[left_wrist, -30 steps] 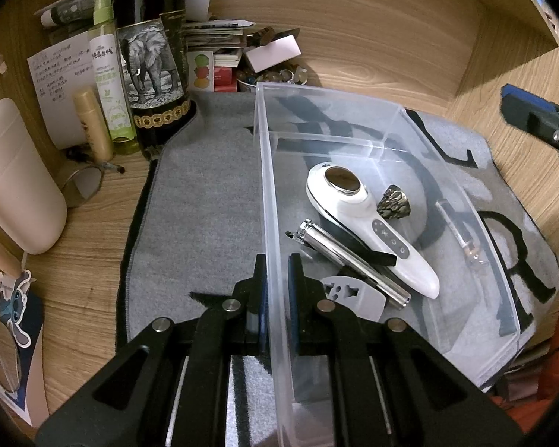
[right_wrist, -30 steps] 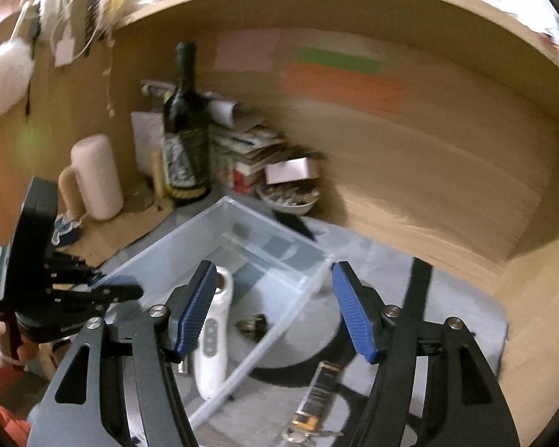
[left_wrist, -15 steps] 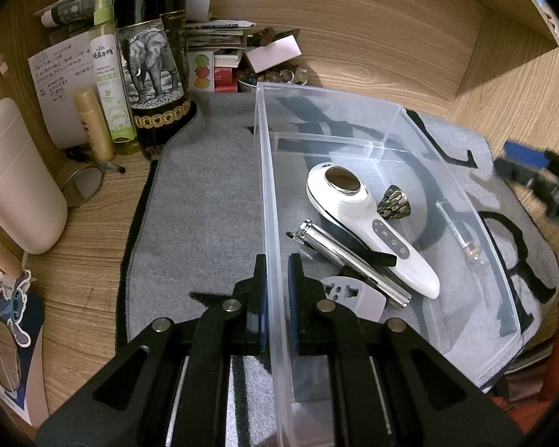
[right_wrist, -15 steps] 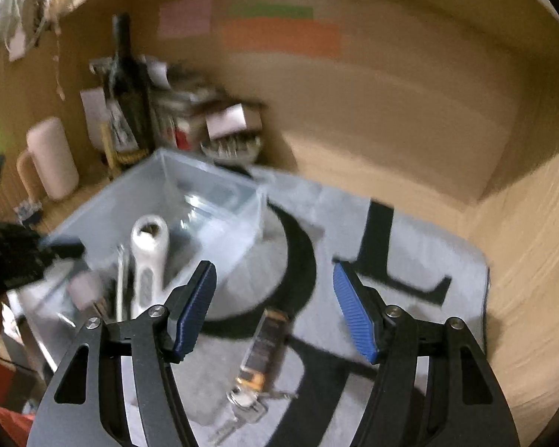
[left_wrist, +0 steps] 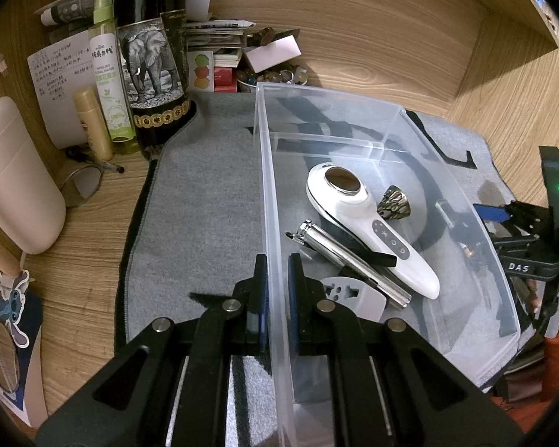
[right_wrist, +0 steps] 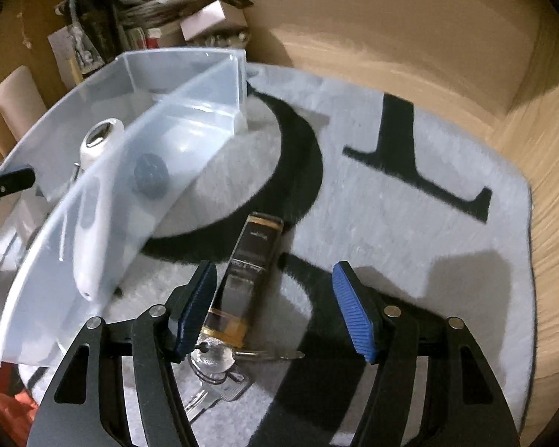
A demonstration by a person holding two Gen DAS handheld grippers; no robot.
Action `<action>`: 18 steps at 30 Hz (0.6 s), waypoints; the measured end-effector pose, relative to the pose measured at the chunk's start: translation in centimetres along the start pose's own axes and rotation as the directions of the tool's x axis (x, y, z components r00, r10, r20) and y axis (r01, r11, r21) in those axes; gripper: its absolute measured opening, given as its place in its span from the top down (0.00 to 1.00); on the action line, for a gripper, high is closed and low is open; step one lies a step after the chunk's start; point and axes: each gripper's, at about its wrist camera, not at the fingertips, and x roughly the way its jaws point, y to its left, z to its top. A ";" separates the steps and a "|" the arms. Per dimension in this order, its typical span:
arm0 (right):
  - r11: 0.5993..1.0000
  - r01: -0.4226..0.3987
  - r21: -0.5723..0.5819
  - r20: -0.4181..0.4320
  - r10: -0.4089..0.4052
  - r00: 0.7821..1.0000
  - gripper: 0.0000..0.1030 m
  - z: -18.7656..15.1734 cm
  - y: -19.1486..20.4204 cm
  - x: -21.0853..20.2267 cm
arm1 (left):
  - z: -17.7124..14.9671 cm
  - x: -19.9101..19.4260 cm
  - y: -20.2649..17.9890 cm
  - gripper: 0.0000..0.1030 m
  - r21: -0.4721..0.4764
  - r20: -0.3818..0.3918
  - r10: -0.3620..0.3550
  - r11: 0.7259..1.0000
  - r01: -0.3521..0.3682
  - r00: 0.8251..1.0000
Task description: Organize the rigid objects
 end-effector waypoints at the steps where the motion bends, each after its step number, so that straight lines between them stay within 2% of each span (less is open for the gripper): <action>1: 1.000 -0.007 0.001 -0.006 0.007 1.000 0.47 -0.1 0.0 0.2 | 0.0 0.0 0.0 0.91 0.000 0.000 0.000 1.000 0.000 1.000; 4: 1.000 -0.018 -0.001 -0.001 0.018 1.000 0.56 -0.3 0.2 0.5 | 0.0 0.0 0.0 0.91 0.000 -0.001 0.000 1.000 0.000 1.000; 8: 0.999 -0.038 0.005 0.010 0.038 0.999 0.79 -0.3 0.1 0.4 | 0.0 0.0 0.0 0.91 0.000 0.000 0.000 1.000 0.000 1.000; 18: 0.998 -0.053 0.030 0.047 0.051 0.998 0.79 0.0 -0.2 -0.2 | 0.1 0.1 0.0 0.91 -0.002 0.000 -0.002 1.000 0.002 1.000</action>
